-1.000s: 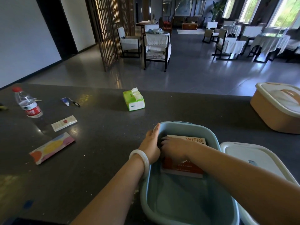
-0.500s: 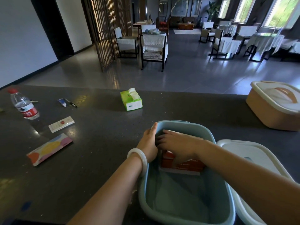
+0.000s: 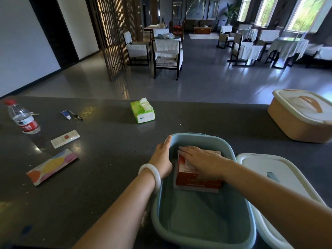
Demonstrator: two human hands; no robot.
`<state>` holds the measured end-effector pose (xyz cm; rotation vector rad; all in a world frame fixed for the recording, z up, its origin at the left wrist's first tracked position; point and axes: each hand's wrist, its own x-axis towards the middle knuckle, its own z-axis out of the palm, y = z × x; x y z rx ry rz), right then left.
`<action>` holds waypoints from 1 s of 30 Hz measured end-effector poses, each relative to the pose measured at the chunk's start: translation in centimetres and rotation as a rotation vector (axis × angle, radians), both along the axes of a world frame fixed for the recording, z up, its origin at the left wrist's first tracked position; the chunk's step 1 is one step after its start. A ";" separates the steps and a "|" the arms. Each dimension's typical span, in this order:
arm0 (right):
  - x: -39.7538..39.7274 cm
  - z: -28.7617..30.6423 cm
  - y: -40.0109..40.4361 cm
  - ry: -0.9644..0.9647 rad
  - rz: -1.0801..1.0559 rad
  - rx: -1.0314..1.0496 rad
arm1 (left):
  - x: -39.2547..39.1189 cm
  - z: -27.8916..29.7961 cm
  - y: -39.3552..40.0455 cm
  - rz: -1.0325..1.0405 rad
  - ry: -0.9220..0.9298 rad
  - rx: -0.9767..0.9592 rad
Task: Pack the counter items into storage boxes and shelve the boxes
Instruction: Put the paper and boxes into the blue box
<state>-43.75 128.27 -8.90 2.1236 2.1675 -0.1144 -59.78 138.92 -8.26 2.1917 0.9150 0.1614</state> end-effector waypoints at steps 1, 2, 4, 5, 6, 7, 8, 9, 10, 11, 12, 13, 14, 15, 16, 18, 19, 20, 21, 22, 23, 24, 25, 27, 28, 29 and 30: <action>0.1 -0.2 0.1 0.015 -0.008 -0.003 | 0.0 0.0 0.0 0.001 0.002 0.003; 0.1 -0.3 0.1 0.026 -0.014 -0.011 | 0.0 0.0 0.0 0.003 0.005 0.005; 0.3 -0.6 0.4 0.042 -0.027 -0.025 | 0.0 0.0 0.1 0.004 0.007 0.006; 0.4 -0.7 0.4 0.046 -0.031 -0.026 | 0.0 0.0 0.1 0.003 0.008 0.005; 0.4 -0.8 0.5 0.049 -0.033 -0.024 | 0.0 0.0 0.1 0.002 0.008 0.004; 0.5 -0.9 0.5 0.052 -0.034 -0.020 | 0.0 0.0 0.1 0.003 0.008 0.006; 0.5 -1.0 0.5 0.058 -0.034 -0.018 | 0.0 0.0 0.1 0.005 0.007 0.010; 0.5 -1.1 0.4 0.065 -0.033 -0.014 | 0.0 0.0 0.1 0.006 0.006 0.013; 0.5 -1.1 0.3 0.073 -0.033 -0.009 | 0.0 0.0 0.1 0.006 0.006 0.015; 0.5 -1.1 0.2 0.078 -0.032 -0.004 | 0.0 0.0 0.1 0.006 0.004 0.015; 0.5 -1.0 0.1 0.080 -0.031 -0.001 | 0.0 0.0 0.1 0.006 0.002 0.015; 0.5 -0.9 0.0 0.082 -0.030 0.004 | -0.1 -0.1 0.1 0.005 0.000 0.015; 0.4 -0.7 -0.2 0.090 -0.030 0.014 | -0.1 -0.1 0.1 0.005 0.000 0.016; 0.4 -0.5 -0.4 0.105 -0.033 0.028 | -0.1 -0.1 0.1 0.004 0.000 0.016; 0.4 -0.3 -0.7 0.123 -0.040 0.045 | 0.0 -0.2 0.2 0.003 -0.002 0.016; 0.3 0.1 -1.5 0.152 -0.059 0.081 | 0.0 -0.3 0.3 -0.001 -0.003 0.023; 0.2 0.3 -2.0 0.167 -0.071 0.098 | 0.0 -0.3 0.3 -0.004 0.000 0.032; 0.1 0.5 -2.3 0.184 -0.082 0.108 | 0.1 -0.3 0.3 -0.007 0.004 0.042; -0.1 0.6 -2.6 0.198 -0.091 0.113 | 0.1 -0.4 0.4 -0.012 0.007 0.051; -0.2 0.8 -2.8 0.203 -0.096 0.117 | 0.2 -0.4 0.4 -0.016 0.009 0.055; -0.3 1.0 -2.8 0.203 -0.102 0.122 | 0.2 -0.4 0.5 -0.018 0.009 0.056; -0.5 1.2 -2.7 0.202 -0.110 0.126 | 0.1 -0.4 0.6 -0.019 0.007 0.055; -0.5 1.4 -2.4 0.205 -0.119 0.130 | 0.0 -0.4 0.7 -0.020 0.000 0.054; -0.6 2.2 -1.8 0.211 -0.144 0.134 | -0.5 -0.5 0.8 -0.018 -0.037 0.056; -0.7 2.6 -1.4 0.212 -0.161 0.132 | -0.8 -0.4 0.8 -0.011 -0.063 0.060; -0.8 3.1 -0.9 0.221 -0.180 0.134 | -1.3 -0.3 1.0 0.005 -0.088 0.068; -0.9 3.6 -0.4 0.233 -0.196 0.144 | -1.8 -0.1 1.3 0.027 -0.111 0.079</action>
